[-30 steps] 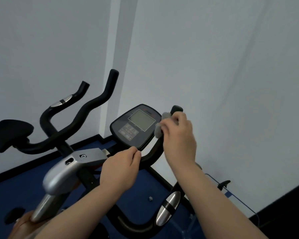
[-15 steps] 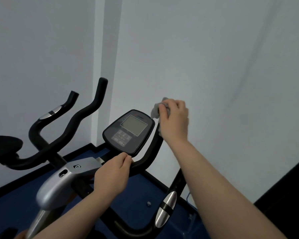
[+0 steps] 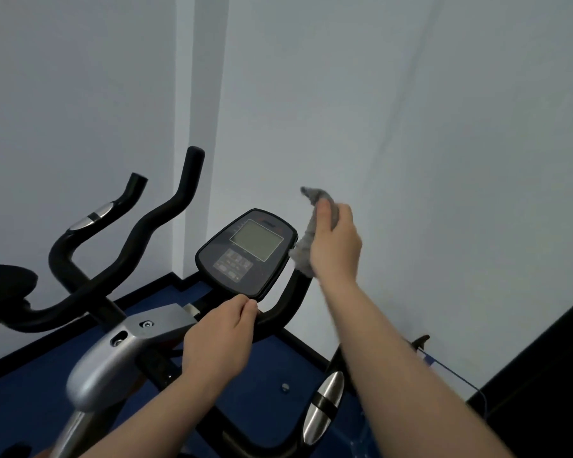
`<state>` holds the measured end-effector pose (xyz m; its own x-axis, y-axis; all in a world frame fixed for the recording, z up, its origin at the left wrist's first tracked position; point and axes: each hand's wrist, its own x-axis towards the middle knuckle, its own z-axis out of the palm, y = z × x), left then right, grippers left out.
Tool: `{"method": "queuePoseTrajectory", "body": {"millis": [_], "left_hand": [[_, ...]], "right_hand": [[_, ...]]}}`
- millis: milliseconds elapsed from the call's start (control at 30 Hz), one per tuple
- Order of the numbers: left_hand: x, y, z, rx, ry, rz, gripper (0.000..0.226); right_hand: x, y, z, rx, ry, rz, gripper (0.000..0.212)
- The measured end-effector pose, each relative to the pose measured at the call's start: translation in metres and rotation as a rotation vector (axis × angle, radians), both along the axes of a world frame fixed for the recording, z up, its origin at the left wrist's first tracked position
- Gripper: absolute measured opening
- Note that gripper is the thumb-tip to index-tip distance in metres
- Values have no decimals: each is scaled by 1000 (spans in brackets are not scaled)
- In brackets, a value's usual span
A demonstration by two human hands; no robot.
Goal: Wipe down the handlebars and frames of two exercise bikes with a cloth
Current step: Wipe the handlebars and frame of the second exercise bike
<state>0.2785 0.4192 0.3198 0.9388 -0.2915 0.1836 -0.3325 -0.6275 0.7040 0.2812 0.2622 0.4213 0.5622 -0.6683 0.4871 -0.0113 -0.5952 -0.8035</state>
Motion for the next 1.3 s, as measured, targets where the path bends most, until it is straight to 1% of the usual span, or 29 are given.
{"method": "queuePoseTrajectory", "body": {"millis": [33, 100, 167, 233, 300, 333, 400, 433, 533, 600, 733, 800, 867, 900, 967, 1000, 1033, 1067, 1100, 1133, 1167, 1200, 1267, 1300], "left_hand": [[0, 0, -1, -10, -1, -5, 38], [-1, 1, 0, -21, -5, -13, 38], [1, 1, 0, -16, -10, -16, 38], [1, 1, 0, -20, -10, -15, 38], [0, 1, -1, -43, -14, -14, 38], [-1, 1, -1, -49, -18, -15, 38], [-1, 1, -1, -50, -30, -20, 38], [-1, 1, -1, -49, -36, -21, 39], [0, -1, 0, -34, -56, -6, 38], [0, -1, 0, -23, -61, 6, 38], [-2, -2, 1, -20, -71, -4, 38], [-1, -3, 1, -13, -67, -6, 39], [-1, -2, -1, -13, -58, -9, 39], [-1, -1, 0, -16, -49, -9, 39], [-1, 0, 1, -24, -25, -10, 40], [-1, 1, 3, -26, -12, -13, 40], [-2, 2, 4, -28, 1, -17, 41], [-3, 4, 5, -40, 10, -23, 40], [-3, 6, 5, -59, 21, -31, 39], [-2, 7, 5, -89, 43, -38, 38], [-1, 9, 6, -136, 82, -46, 36], [1, 11, 7, -216, 139, -55, 33], [3, 20, 11, -449, 273, -70, 29], [2, 26, 12, -511, 312, -67, 27]], "right_hand": [[2, 8, -4, 129, -43, -24, 27], [9, 10, -1, 231, -50, -40, 32], [12, 4, 12, 224, -45, -53, 39], [15, 4, 9, 243, -139, -93, 43], [12, 18, -20, 293, -224, -164, 36], [6, 29, -38, 302, -220, -193, 32], [-5, 40, -62, 293, -189, -201, 31], [-6, 36, -64, 294, -165, -180, 33], [3, 15, -38, 265, -129, -109, 36], [5, 14, -36, 207, -103, -75, 37], [-26, 43, -74, 167, 73, -64, 47], [-45, 44, -81, 151, 108, -30, 46], [-59, 42, -68, 55, 41, -8, 35], [-61, 39, -54, -48, -21, -6, 30], [-54, 31, -24, -322, -93, 19, 25], [-45, 23, -12, -517, -71, 20, 25], [-35, 15, -3, -743, 0, 13, 23], [-27, 9, 1, -941, 120, 17, 21], [-22, 4, 0, -1095, 267, 33, 19], [-20, 4, -7, -1192, 408, 53, 17], [-23, 11, -19, -1211, 514, 63, 14], [-29, 21, -35, -1141, 551, 65, 13], [-38, 42, -57, -894, 468, 95, 16], [-39, 50, -59, -806, 469, 144, 18]]}}
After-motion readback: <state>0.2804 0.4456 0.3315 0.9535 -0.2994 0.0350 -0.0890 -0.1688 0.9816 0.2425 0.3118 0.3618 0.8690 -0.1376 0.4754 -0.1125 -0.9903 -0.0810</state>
